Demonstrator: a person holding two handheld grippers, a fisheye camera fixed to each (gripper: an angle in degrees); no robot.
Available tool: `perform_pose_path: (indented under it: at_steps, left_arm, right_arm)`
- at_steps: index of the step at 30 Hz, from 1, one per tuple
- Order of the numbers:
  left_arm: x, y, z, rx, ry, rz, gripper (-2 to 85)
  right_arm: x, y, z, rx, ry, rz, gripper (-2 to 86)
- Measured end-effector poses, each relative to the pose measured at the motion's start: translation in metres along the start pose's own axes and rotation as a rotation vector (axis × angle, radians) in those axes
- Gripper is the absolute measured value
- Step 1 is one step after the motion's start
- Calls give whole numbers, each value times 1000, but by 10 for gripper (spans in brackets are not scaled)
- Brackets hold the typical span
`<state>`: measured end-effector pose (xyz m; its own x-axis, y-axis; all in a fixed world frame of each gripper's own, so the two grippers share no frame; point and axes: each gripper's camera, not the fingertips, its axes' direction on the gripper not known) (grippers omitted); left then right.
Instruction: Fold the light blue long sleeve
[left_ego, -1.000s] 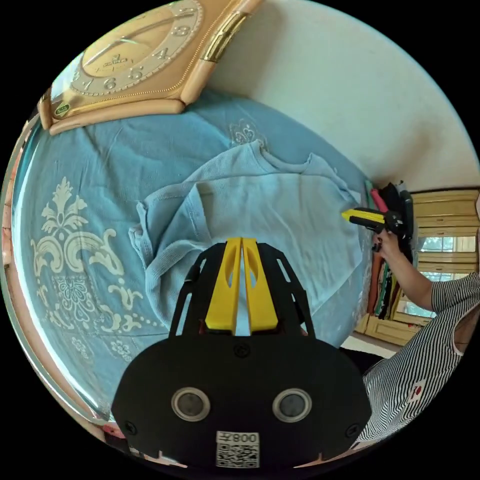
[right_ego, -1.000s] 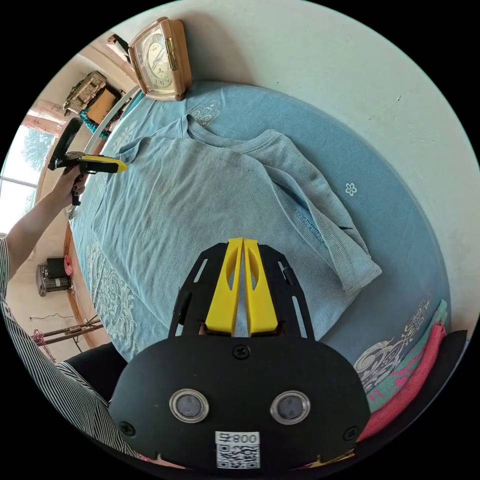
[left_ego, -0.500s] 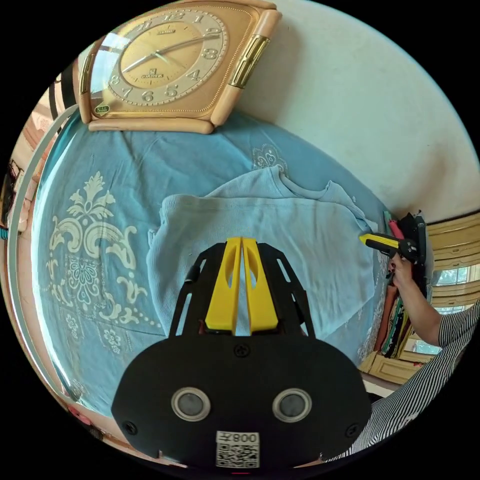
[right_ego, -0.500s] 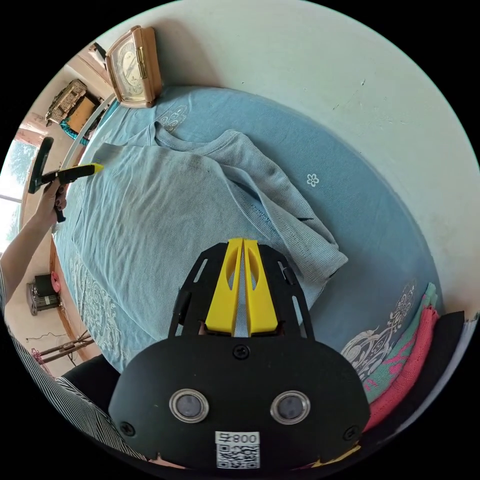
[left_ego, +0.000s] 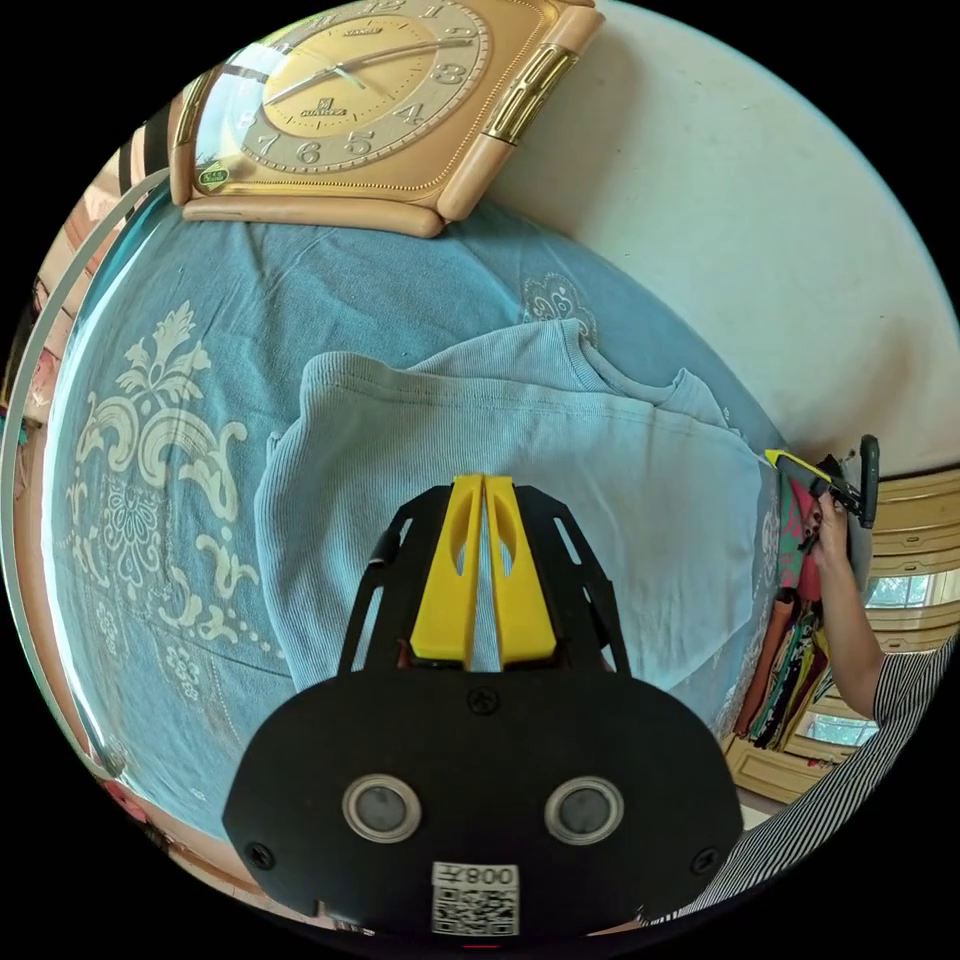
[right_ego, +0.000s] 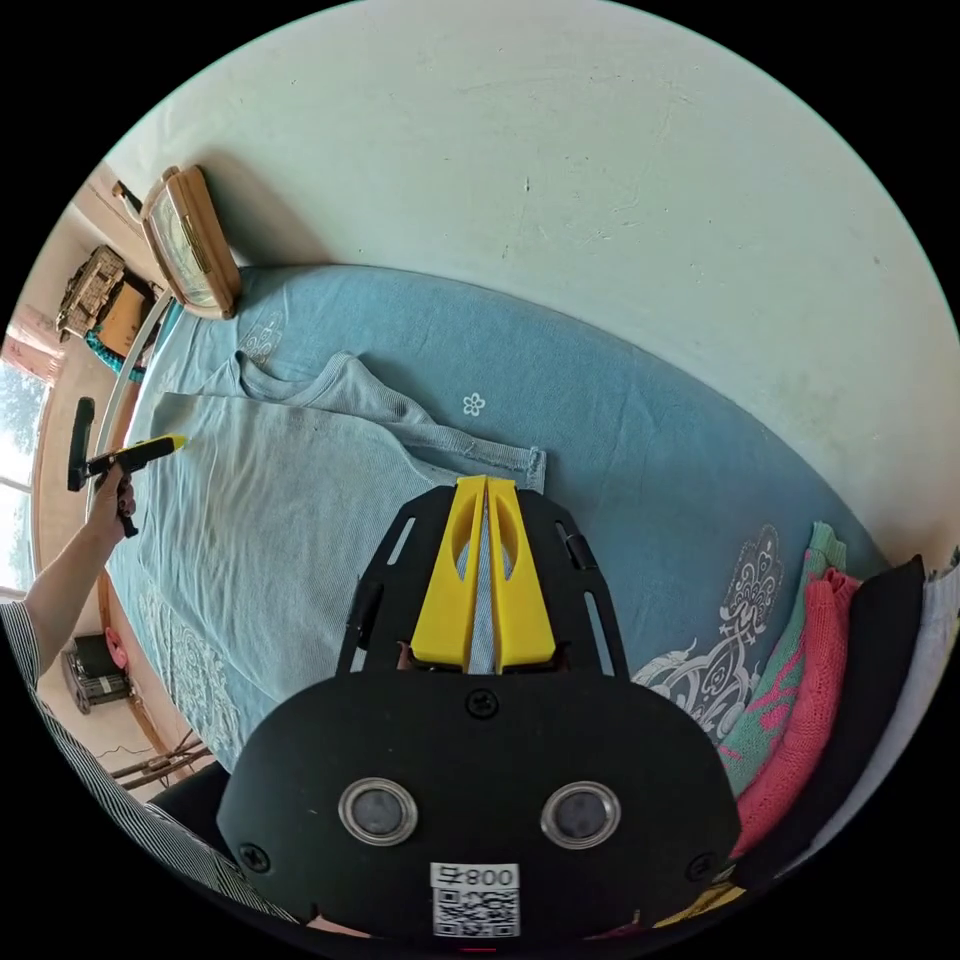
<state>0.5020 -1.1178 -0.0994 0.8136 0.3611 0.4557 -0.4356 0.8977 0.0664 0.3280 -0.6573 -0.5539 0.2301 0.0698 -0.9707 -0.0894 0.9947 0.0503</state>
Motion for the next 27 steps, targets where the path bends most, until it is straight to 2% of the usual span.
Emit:
perform_pose_path:
  at_steps: [6,11,14,16,18,23,27]
  left_arm:
    - [-34,21,-6,-6,57,-49,2]
    - [-48,41,-18,-11,50,-36,1]
    - [-57,52,-28,-27,63,-52,1]
    - [-59,60,-40,2,34,-62,1]
    - [-62,71,-55,47,42,-68,1]
    - [-81,88,-59,-15,54,-109,1]
    - [-84,126,-98,81,60,-120,2]
  right_arm:
    - [3,34,-5,93,-39,-29,0]
    - [21,34,49,-106,-8,-21,1]
    - [42,43,60,-120,-113,56,0]
    - [46,55,59,-106,-110,55,0]
    - [48,74,55,-78,-91,42,0]
    - [51,123,48,-30,-80,67,0]
    - [53,184,44,-30,-155,84,0]
